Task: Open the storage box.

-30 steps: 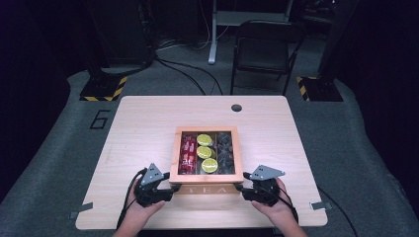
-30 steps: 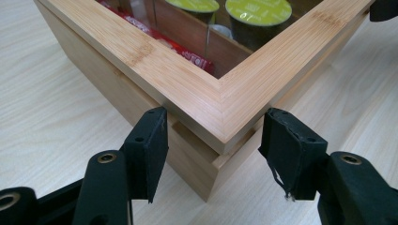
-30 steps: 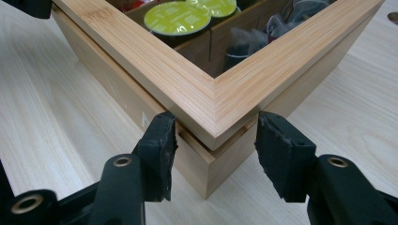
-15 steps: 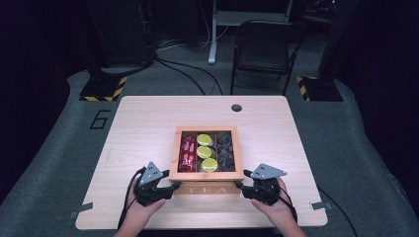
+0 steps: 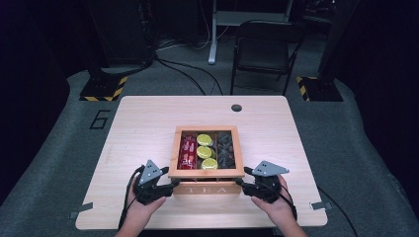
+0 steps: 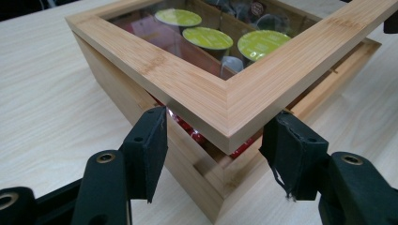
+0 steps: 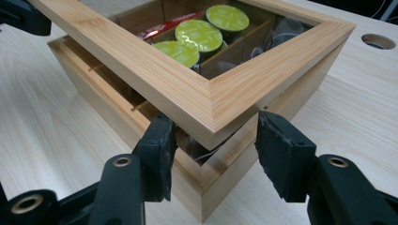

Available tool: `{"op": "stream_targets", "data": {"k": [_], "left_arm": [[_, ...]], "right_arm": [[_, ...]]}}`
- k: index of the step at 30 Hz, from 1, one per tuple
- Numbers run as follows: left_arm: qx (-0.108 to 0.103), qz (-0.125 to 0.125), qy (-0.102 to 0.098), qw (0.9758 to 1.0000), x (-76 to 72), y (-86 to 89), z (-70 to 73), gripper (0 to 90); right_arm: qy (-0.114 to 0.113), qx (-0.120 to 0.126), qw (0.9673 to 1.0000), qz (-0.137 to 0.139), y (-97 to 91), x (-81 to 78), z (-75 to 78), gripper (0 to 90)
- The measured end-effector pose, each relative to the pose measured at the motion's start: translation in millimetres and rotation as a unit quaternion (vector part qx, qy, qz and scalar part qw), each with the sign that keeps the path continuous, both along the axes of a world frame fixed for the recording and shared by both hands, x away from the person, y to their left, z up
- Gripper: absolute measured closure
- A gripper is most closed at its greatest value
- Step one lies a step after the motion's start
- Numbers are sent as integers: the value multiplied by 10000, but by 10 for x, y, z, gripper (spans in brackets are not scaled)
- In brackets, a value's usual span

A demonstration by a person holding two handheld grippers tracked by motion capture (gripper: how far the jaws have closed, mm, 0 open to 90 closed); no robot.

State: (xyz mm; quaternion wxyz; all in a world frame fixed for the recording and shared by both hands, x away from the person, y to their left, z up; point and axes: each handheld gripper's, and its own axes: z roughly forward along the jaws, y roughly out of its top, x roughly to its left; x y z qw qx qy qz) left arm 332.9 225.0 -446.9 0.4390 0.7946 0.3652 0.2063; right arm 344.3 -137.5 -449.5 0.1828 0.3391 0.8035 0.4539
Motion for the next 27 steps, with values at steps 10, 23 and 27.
{"op": "stream_targets", "data": {"k": [10,23,27], "left_arm": [[-238,-11,-58,9997,81,41,223,414],[-330,55,-270,9991,227,55,486,440],[-280,57,-338,9990,261,48,536,447]], "right_arm": [[-281,31,9995,-132,23,48,246,474],[-224,266,9991,-255,20,248,490,494],[-257,308,9988,-291,23,288,528,500]]}}
